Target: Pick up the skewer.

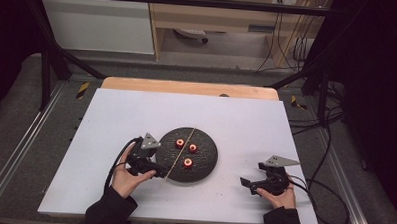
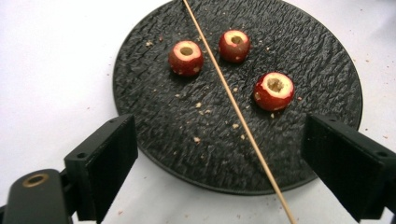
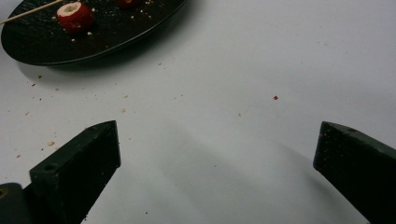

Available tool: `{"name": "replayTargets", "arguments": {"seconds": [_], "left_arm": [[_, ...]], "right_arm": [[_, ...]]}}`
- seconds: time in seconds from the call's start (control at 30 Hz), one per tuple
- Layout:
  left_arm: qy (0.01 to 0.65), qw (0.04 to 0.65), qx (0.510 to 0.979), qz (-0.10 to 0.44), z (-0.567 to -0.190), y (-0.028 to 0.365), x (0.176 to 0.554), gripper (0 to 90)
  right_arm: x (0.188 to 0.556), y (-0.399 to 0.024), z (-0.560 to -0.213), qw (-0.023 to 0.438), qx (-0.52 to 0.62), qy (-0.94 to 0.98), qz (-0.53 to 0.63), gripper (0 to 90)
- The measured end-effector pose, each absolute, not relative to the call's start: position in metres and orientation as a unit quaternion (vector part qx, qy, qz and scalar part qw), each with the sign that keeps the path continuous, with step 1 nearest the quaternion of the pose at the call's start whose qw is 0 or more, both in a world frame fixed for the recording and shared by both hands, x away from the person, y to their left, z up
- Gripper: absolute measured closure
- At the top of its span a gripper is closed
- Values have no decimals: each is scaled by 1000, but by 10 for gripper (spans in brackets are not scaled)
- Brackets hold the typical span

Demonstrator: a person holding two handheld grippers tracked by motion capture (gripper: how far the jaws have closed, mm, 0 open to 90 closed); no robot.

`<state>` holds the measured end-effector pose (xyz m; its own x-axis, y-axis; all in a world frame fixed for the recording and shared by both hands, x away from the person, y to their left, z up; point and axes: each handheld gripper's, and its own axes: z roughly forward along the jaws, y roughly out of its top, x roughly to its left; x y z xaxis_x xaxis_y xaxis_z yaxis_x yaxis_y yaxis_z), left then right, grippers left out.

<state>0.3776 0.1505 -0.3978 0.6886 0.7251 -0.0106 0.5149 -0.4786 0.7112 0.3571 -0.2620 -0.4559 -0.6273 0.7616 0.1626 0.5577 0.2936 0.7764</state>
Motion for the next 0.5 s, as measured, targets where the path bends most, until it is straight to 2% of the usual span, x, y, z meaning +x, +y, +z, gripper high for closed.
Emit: {"name": "replayTargets", "arguments": {"seconds": [0.17,0.5], "left_arm": [[370,339,853,144,-400,139,383,140],[381,309,861,131,-408,123,390,277]], "right_arm": [[357,-262,-456,120,414,795,426,12],[357,-262,-456,116,416,795,426,13]]}}
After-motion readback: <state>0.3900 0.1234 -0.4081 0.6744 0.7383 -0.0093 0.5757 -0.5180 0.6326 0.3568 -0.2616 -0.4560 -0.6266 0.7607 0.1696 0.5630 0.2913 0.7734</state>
